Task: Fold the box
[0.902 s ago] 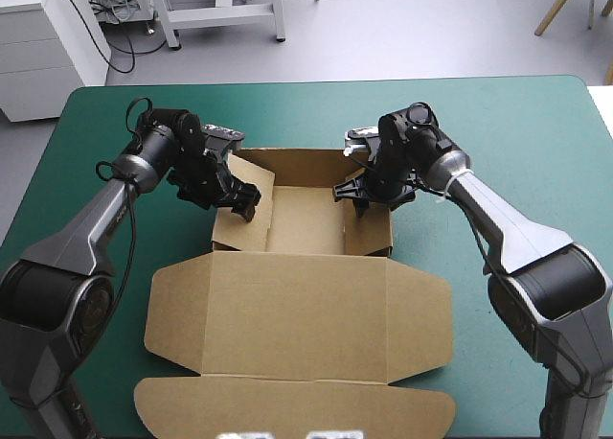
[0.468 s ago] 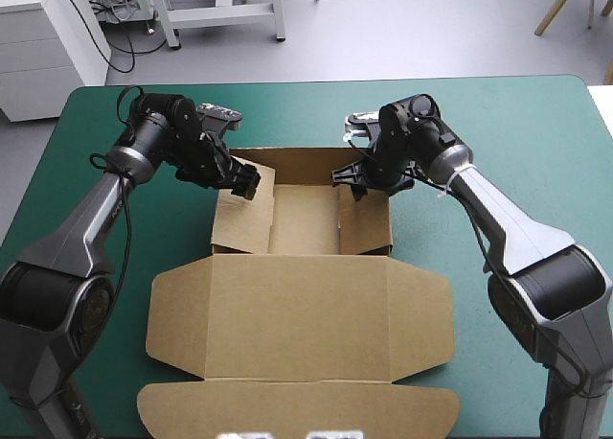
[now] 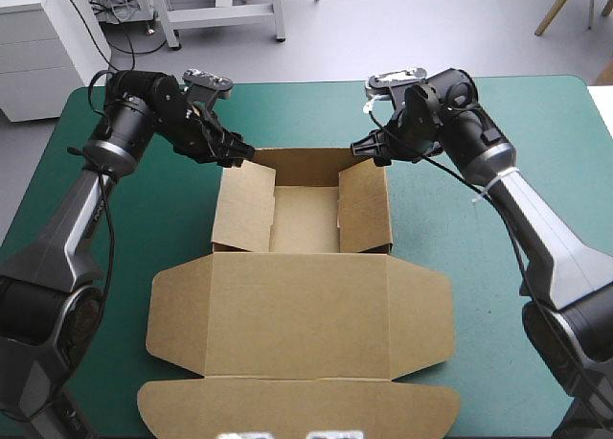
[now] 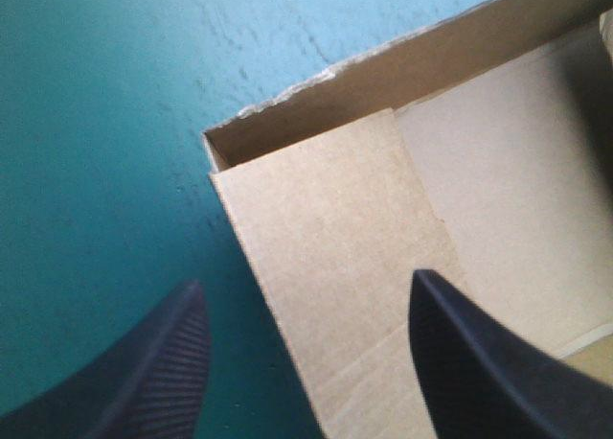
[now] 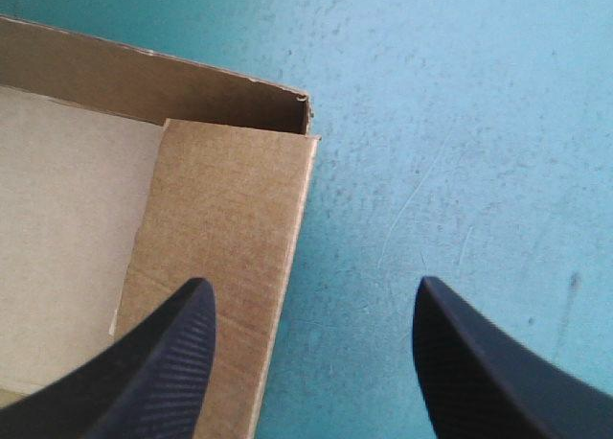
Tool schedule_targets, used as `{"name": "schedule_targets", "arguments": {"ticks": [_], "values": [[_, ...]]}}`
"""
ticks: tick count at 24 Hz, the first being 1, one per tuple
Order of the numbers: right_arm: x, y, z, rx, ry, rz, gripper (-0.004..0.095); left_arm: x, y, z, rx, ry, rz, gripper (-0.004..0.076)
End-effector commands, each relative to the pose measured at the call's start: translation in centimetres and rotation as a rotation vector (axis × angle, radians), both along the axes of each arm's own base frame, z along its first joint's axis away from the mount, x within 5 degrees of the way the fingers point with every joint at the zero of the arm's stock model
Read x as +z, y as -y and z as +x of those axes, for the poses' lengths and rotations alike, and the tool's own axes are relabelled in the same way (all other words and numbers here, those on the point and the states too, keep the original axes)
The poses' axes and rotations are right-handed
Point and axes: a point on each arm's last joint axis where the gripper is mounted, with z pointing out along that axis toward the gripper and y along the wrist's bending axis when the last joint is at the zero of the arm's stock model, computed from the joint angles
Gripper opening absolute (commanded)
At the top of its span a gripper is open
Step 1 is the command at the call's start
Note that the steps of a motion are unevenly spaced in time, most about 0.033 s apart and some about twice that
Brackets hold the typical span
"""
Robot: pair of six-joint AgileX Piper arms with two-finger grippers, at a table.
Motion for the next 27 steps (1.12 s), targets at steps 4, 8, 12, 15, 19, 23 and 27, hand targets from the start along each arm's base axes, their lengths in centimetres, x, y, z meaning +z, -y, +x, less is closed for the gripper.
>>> {"name": "schedule_targets", "arguments": {"ticks": [4, 8, 12, 15, 19, 23, 27], "values": [[4.7, 1.2, -2.3, -0.007, 0.140, 0.071, 0.0563, 6.0, -1.0, -4.1, -0.009, 0.116, -0.029, 0.0217], [4.7, 0.8, -2.6, 0.005, 0.117, 0.120, 0.0563, 8.4, -2.4, -6.0, 0.020, 0.209, 0.035, 0.0038], [3.3, 0.7, -2.5, 0.003, 0.072, 0.096, 0.0563, 10.5, -3.7, -8.8, 0.033, 0.284, 0.057, -0.0010], [1.3, 0.8, -2.3, -0.001, 0.014, 0.059, 0.0563, 11.6, -4.4, -11.2, 0.017, 0.319, 0.054, -0.0010], [-2.2, 0.1, -1.8, -0.014, -0.110, 0.067, 0.0563, 11.8, -5.8, -15.9, 0.016, 0.341, 0.046, -0.0010], [-5.0, -0.7, -0.5, -0.016, -0.180, 0.048, 0.0563, 10.2, -7.3, -21.1, -0.011, 0.340, 0.059, -0.0010], [-7.0, -1.3, 0.4, -0.020, -0.232, 0.040, 0.0563, 8.3, -8.5, -25.1, -0.014, 0.357, 0.058, -0.0010]]}}
